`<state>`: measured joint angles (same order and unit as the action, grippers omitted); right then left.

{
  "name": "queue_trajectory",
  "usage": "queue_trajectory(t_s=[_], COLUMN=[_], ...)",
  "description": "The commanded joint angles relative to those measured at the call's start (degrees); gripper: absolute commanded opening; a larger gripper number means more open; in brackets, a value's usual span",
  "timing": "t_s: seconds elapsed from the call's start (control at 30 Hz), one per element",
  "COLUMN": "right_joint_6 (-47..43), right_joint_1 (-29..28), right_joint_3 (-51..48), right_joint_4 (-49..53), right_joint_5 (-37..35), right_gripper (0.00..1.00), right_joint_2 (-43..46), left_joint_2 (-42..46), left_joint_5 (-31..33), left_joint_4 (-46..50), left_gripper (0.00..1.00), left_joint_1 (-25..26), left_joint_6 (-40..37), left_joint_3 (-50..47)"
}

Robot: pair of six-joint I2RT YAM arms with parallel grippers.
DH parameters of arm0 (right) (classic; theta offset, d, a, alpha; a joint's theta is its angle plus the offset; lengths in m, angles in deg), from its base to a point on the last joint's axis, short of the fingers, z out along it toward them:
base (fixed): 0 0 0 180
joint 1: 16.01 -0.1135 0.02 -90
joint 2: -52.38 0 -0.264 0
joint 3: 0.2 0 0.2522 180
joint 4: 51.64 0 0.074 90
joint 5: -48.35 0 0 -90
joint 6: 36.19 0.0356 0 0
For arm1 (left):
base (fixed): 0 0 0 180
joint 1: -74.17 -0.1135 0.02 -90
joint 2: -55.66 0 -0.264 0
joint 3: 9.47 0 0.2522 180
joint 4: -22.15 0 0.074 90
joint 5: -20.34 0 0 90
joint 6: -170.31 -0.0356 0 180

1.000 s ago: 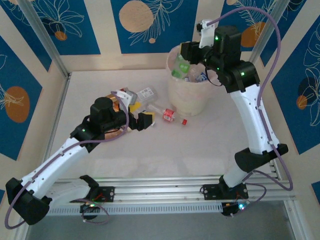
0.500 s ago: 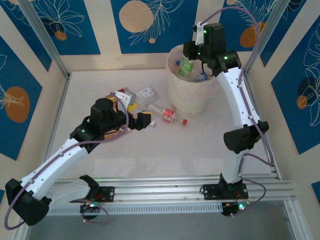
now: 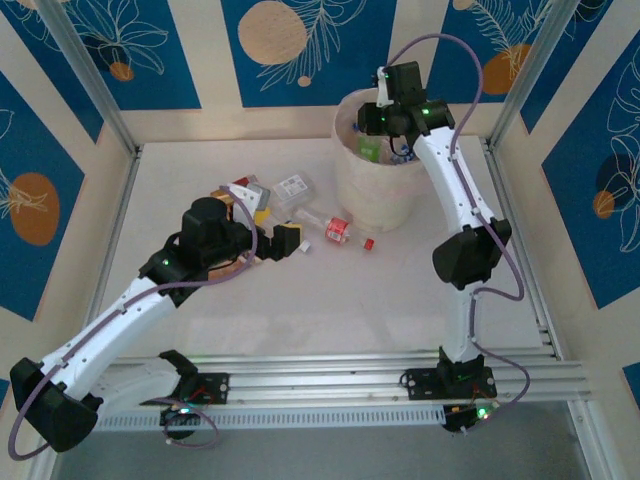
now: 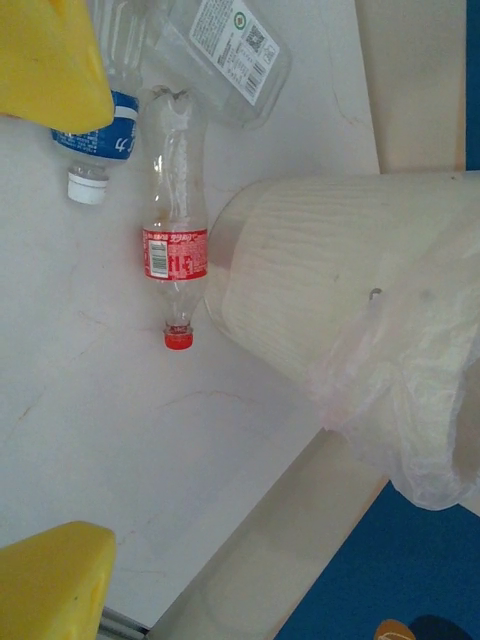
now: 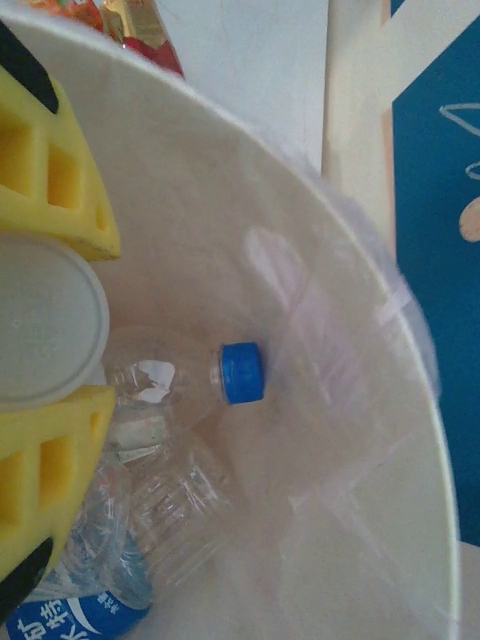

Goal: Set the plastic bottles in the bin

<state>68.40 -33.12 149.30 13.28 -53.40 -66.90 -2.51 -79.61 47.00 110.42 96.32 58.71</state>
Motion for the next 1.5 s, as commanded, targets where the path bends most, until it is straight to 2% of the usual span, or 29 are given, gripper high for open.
queue_trajectory(t_s=[0.0, 0.37, 0.57, 0.77, 1.0, 1.1, 1.27, 1.47], right_joint_6=[0.38, -2.84, -3.14, -2.06, -0.25, 0.67, 2.42, 4.45], right_joint_1=[0.23, -0.83, -0.74, -0.75, -0.80, -0.91, -1.43, -2.57], right_joint_3=[1.14, -6.22, -9.82, -9.93, -10.92, -12.95, -17.67, -25.44], right_joint_4=[2.81, 3.18, 2.75, 4.17, 5.02, 4.84, 4.11, 1.57], right_joint_5=[-0.03, -6.01, -8.52, -9.95, -10.94, -10.07, -9.79, -9.21], right_gripper=[0.21, 0.41, 0.62, 0.74, 0.88, 0.99, 0.99, 0.99], right_joint_2=[-1.18, 3.77, 7.79, 10.72, 15.55, 18.43, 23.58, 30.28], left_joint_2=[1.11, 1.50, 1.44, 1.62, -0.62, -3.30, -8.64, -8.48], left_joint_5=[1.30, 3.93, 5.76, 10.98, 21.34, 24.70, 28.74, 31.28], left_joint_4=[0.51, 1.65, 2.61, 6.48, 15.64, 21.86, 32.01, 32.03], left_gripper=[1.00, 1.00, 0.99, 0.99, 0.99, 1.00, 0.99, 0.99], left_joint_1=[0.31, 0.31, 0.31, 0.21, -0.37, -1.65, -5.03, -9.19], left_joint_6=[-0.74, -0.83, -0.84, -0.99, 1.74, 4.36, 12.27, 27.89], left_joint_3=[-0.45, -0.45, 0.20, 1.70, 5.06, 7.61, 10.95, 5.79])
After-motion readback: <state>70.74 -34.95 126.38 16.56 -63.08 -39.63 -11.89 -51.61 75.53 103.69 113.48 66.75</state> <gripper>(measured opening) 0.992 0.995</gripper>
